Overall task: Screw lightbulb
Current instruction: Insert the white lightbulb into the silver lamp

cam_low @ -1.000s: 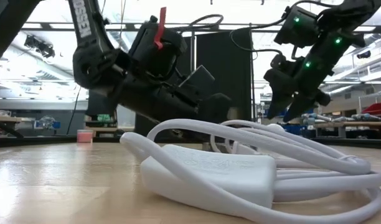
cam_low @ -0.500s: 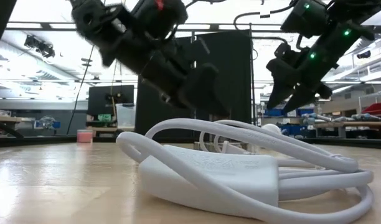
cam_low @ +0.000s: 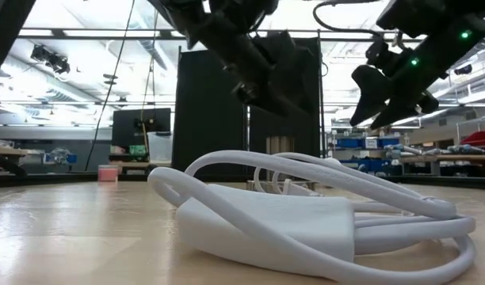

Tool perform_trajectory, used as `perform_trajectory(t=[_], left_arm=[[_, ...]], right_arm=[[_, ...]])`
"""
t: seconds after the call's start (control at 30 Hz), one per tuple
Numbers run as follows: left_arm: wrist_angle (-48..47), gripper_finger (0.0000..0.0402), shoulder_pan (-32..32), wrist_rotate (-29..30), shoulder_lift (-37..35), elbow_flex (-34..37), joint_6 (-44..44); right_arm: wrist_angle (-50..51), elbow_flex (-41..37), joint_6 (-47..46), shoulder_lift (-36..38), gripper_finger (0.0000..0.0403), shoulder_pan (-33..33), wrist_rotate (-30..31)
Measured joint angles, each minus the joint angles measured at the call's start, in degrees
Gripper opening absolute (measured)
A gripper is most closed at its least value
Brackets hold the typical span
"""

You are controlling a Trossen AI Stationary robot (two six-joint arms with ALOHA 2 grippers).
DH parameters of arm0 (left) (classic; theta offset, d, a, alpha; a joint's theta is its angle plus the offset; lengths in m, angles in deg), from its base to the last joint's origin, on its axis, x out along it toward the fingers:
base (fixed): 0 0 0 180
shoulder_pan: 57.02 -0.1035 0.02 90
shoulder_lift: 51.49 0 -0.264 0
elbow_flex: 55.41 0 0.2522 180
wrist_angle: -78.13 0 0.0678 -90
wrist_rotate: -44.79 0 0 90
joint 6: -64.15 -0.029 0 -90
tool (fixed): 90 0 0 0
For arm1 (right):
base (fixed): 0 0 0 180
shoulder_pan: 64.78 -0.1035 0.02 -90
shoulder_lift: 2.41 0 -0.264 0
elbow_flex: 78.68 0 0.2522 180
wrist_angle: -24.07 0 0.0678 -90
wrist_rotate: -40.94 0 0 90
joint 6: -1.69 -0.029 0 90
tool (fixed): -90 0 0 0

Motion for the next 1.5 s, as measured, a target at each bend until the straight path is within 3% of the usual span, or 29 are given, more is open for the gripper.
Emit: perform_trajectory(t=[0.33, 0.63, 0.8, 0.93, 1.13, 1.5], left_arm=[[-4.01, 0.0351, -2.01, -5.46, 1.23, -0.76, 8.19], [-12.68, 0.0351, -4.16, -8.02, 9.86, -15.71, 6.54], [-16.53, 0.0351, -5.72, -11.9, 16.51, -24.74, 6.39], [-17.52, 0.0351, -5.76, -12.08, 21.83, -29.56, 5.88], [-17.19, 0.0351, -5.74, -11.69, 27.34, -34.97, 4.95], [-9.57, 0.0341, -6.3, -6.89, 32.05, -36.97, 0.68]], right_arm=[[-1.32, -0.52, 4.1, 0.29, 0.0309, -7.37, 10.92], [8.08, -0.52, -2.55, 2.05, 0.0309, -10.45, 22.87], [19.27, -1.16, -13.53, 3.14, 0.0309, -11.62, 26.21], [23.58, -2.92, -20.74, 3.9, 0.0309, -13.38, 27.73], [24.25, -3.51, -24.33, 5.67, 0.0309, -16.59, 33.13], [24.01, -3.49, -19.45, 8.13, 0.0309, -20.35, 35.9]])
